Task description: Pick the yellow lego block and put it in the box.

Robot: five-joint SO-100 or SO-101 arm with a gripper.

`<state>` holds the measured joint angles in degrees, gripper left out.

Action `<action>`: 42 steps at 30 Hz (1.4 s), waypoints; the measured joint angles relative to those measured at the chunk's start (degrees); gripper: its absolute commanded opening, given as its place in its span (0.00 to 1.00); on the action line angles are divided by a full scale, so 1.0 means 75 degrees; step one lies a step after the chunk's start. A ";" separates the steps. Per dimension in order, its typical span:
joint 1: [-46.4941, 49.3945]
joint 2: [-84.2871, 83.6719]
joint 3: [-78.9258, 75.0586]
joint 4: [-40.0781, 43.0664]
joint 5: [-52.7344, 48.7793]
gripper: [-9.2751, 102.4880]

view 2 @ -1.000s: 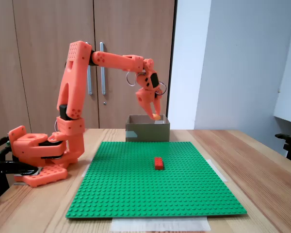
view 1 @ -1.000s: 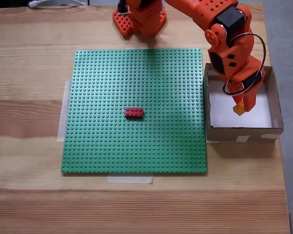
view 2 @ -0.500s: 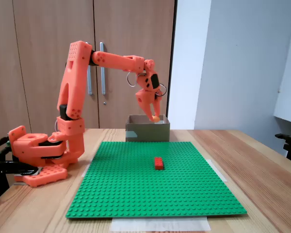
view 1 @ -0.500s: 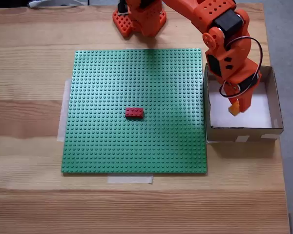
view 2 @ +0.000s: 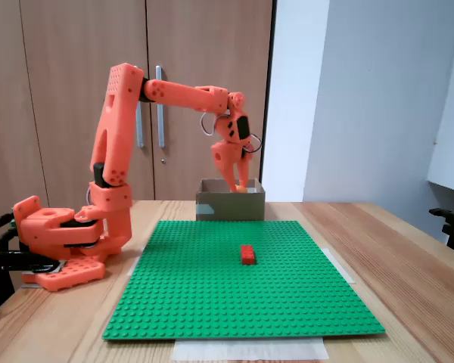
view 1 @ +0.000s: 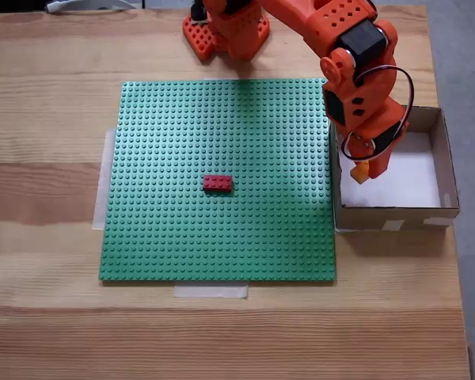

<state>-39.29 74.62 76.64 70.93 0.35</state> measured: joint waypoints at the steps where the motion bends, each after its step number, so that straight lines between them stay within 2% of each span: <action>1: 0.0000 0.0000 0.0000 0.0000 0.0000 0.08; 26: -0.0574 0.0281 0.0293 0.0000 0.0012 0.08; 32: -0.0586 0.0281 0.0305 0.0000 0.0070 0.21; 42: -0.0328 0.1008 0.0645 -0.0598 0.0492 0.18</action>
<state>-41.75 82.18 81.47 66.45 4.04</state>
